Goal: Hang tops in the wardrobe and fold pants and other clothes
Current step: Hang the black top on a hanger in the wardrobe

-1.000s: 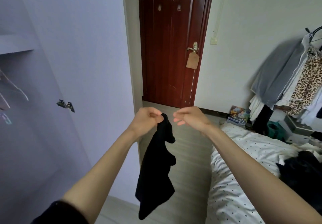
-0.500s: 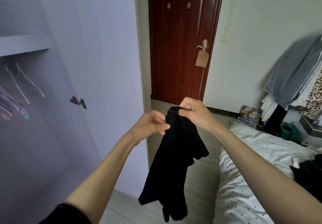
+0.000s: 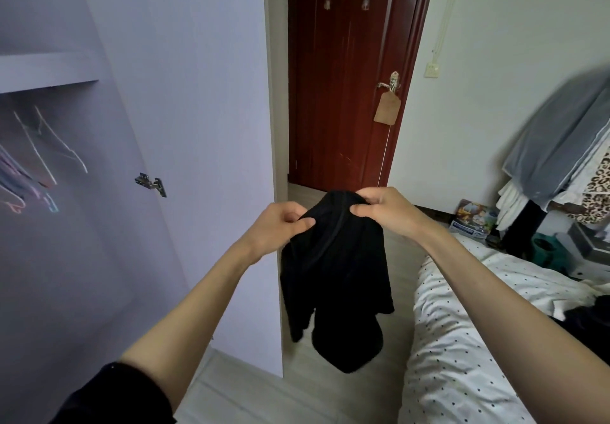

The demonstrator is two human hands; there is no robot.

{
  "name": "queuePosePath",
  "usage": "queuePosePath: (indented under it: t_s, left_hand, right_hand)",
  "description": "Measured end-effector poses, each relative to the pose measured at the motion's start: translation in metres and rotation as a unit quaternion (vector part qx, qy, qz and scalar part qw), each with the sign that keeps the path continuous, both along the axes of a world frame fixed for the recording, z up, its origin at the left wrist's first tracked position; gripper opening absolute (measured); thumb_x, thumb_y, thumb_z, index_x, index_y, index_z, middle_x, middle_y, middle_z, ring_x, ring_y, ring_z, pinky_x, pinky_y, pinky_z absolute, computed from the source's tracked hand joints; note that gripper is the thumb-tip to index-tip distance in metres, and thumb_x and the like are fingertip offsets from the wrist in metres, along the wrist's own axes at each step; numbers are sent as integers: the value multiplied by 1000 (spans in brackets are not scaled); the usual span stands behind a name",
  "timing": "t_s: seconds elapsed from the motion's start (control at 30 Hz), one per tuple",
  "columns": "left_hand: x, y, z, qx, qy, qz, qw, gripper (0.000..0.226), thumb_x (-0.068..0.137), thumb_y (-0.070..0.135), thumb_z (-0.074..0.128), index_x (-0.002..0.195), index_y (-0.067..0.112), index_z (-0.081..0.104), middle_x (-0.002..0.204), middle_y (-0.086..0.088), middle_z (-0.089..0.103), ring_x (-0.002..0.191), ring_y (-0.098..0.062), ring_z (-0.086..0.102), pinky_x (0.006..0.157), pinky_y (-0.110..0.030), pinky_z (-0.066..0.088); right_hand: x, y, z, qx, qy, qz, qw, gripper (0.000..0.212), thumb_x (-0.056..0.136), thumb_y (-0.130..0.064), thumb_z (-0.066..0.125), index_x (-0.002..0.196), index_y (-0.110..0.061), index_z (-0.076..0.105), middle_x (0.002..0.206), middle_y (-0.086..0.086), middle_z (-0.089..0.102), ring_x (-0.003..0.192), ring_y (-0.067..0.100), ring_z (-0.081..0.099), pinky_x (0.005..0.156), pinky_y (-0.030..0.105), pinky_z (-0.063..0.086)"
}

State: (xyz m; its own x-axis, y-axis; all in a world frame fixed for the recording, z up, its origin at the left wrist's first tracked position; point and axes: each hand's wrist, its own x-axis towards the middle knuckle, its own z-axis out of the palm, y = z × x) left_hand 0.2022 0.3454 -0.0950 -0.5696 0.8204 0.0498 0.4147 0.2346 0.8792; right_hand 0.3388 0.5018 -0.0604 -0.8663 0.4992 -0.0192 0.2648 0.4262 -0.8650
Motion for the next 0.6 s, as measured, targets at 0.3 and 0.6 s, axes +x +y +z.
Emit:
queuePosePath:
  t_s: [0.3, 0.6]
  left_hand:
    - [-1, 6, 13, -33, 55, -20, 998, 22, 86, 15, 66, 65, 9, 67, 67, -8, 62, 67, -12, 59, 73, -31, 49]
    - [-17, -19, 16, -46, 33, 4, 998, 9, 82, 12, 71, 74, 17, 71, 75, 1, 68, 72, -8, 63, 74, -19, 49]
  right_hand:
    - [-3, -12, -11, 23, -65, 85, 994, 7, 85, -18, 68, 85, -18, 62, 88, -7, 67, 85, 5, 61, 72, 13, 43]
    - [-23, -28, -11, -56, -86, 164, 981, 27, 86, -20, 66, 113, -18, 62, 107, 0, 69, 100, 11, 64, 88, 21, 47]
